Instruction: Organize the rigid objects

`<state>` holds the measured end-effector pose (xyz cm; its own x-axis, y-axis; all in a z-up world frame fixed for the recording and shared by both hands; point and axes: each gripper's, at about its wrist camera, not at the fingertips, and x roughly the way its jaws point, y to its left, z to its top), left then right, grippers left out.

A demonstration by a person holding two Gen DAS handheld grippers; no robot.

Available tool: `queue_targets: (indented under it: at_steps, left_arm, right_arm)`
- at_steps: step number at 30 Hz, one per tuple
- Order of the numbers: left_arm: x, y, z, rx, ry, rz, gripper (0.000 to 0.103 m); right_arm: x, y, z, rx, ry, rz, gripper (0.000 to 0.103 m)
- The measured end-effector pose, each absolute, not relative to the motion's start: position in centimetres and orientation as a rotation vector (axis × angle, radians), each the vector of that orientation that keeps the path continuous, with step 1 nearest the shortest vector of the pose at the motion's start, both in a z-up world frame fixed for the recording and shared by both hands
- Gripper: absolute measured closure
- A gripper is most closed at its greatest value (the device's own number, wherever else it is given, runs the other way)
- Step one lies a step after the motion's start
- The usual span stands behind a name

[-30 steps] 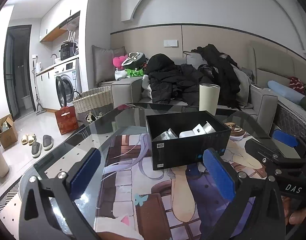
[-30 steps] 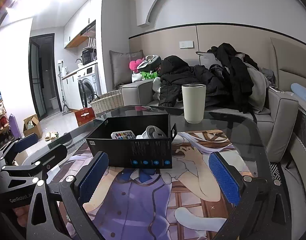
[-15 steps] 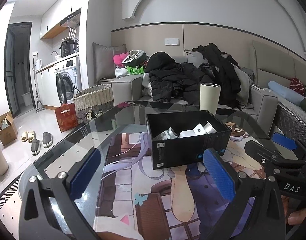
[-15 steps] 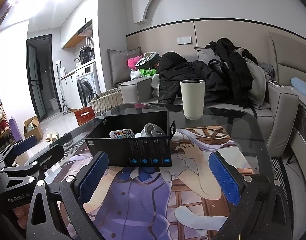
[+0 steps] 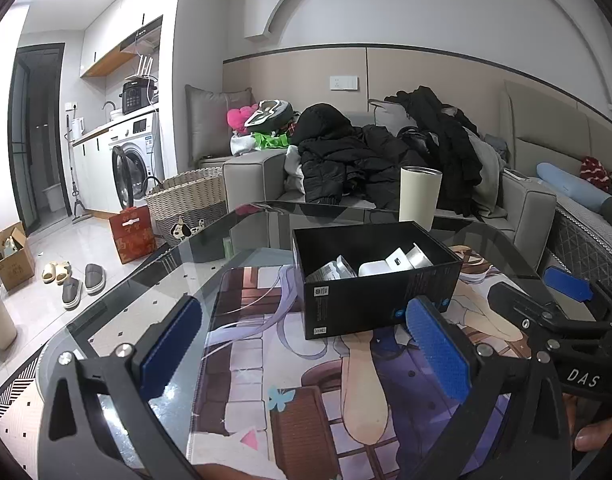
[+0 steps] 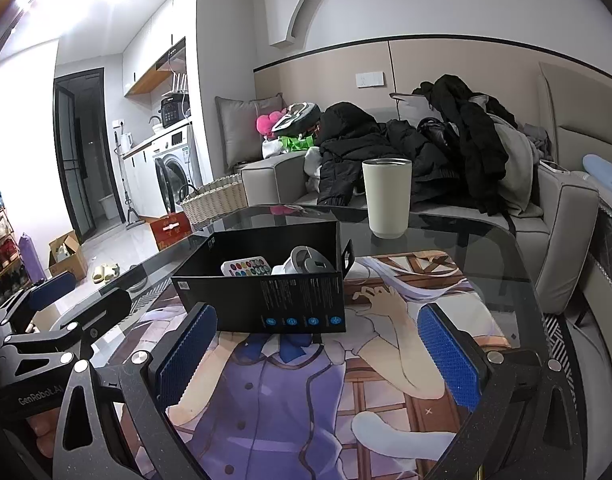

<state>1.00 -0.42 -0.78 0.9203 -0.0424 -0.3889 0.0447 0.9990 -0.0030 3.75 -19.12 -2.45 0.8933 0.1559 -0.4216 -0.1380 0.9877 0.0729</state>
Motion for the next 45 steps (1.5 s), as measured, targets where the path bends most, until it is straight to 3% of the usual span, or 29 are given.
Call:
queue_targets:
  at_steps: [45]
  left_arm:
    - [1.16, -0.79, -0.61, 0.002, 0.406, -0.040, 0.000]
  right_arm:
    - [3.85, -19.01, -2.35, 0.042, 0.442, 0.155, 0.001]
